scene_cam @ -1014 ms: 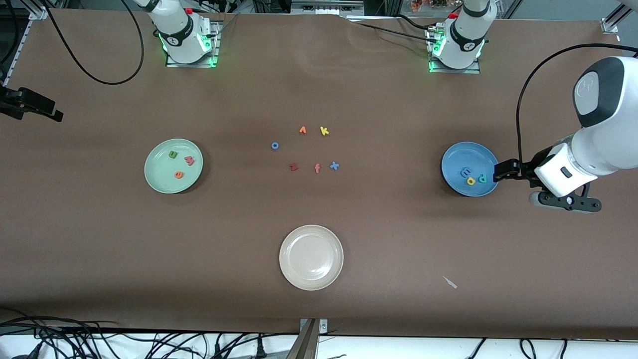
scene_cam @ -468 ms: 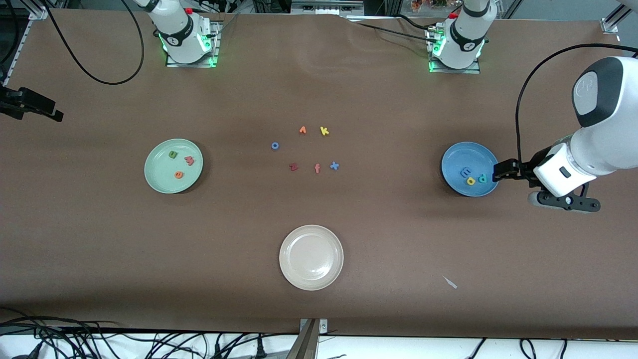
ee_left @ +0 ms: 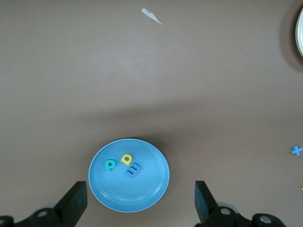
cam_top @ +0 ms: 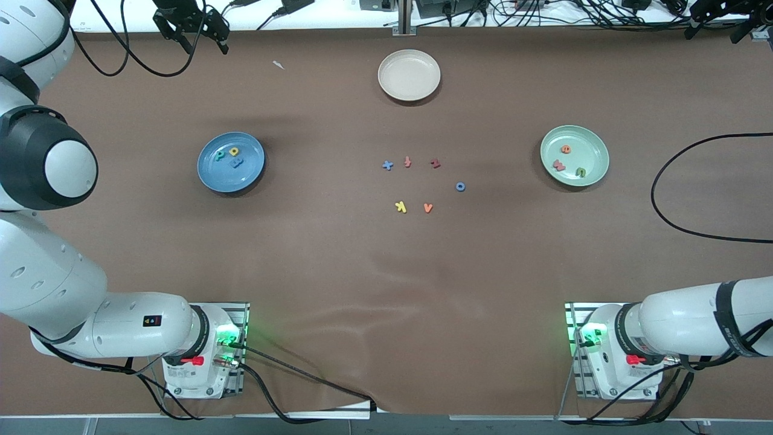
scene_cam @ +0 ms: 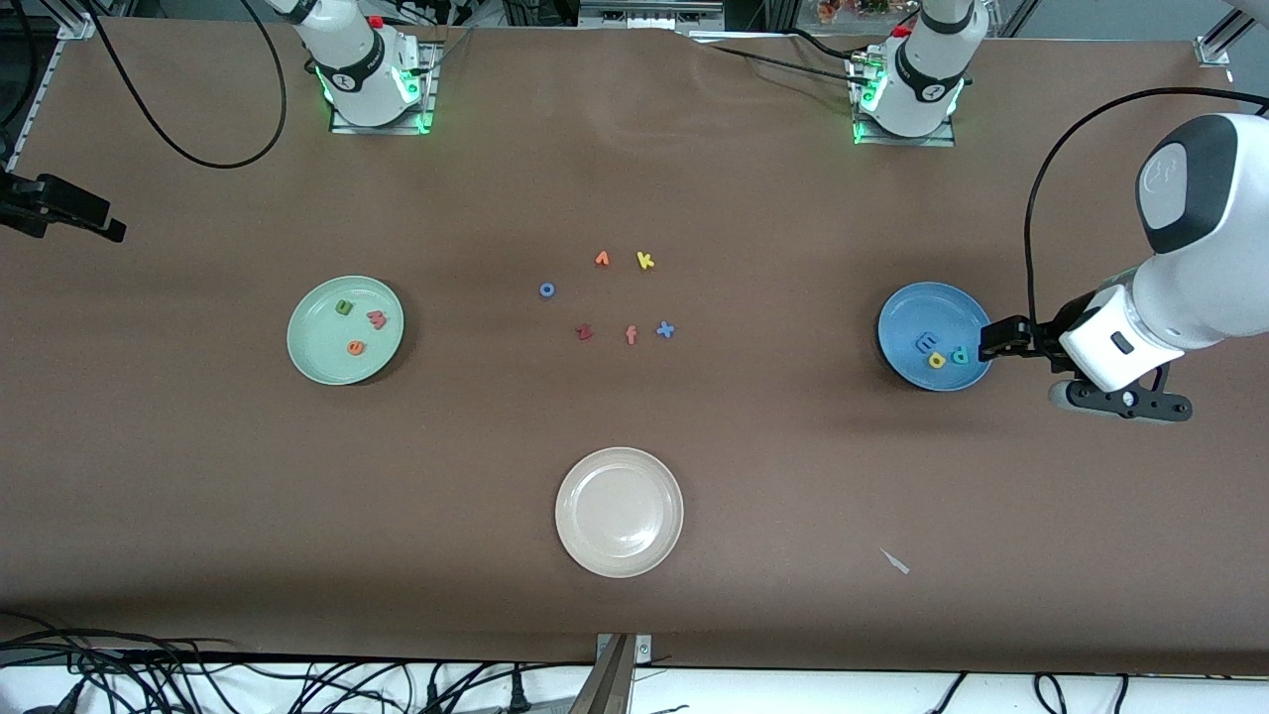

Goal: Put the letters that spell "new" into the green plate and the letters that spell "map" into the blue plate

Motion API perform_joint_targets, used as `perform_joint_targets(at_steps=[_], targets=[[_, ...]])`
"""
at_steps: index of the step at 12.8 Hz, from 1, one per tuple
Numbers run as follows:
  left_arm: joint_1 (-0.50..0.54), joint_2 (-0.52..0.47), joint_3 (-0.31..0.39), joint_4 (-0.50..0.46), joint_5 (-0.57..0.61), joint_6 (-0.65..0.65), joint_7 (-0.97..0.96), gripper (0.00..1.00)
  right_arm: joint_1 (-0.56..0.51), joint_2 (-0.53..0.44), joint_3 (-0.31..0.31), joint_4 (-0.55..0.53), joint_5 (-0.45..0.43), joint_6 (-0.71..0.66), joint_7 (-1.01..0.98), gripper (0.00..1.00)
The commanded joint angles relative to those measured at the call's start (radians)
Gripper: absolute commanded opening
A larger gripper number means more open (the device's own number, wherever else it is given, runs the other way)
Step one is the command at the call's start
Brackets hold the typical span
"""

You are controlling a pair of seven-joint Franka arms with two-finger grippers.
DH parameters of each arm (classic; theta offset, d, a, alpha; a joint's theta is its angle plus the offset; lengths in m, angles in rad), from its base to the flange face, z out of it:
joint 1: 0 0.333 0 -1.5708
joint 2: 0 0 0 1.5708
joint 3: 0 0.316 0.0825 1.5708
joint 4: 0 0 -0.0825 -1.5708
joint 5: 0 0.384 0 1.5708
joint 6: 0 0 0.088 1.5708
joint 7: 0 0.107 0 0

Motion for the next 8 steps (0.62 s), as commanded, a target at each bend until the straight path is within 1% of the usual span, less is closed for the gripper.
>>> perform_joint_targets(at_steps=[1, 8], targets=[[-0.004, -0.012, 0.007, -0.011, -0.025, -0.004, 0.022, 1.00, -0.007, 0.007, -0.001, 0.017, 0.017, -0.008, -0.009, 1.00], [-0.004, -0.011, 0.005, -0.011, -0.025, -0.004, 0.024, 1.00, -0.010, 0.008, -0.003, 0.014, 0.017, -0.013, -0.008, 1.00]])
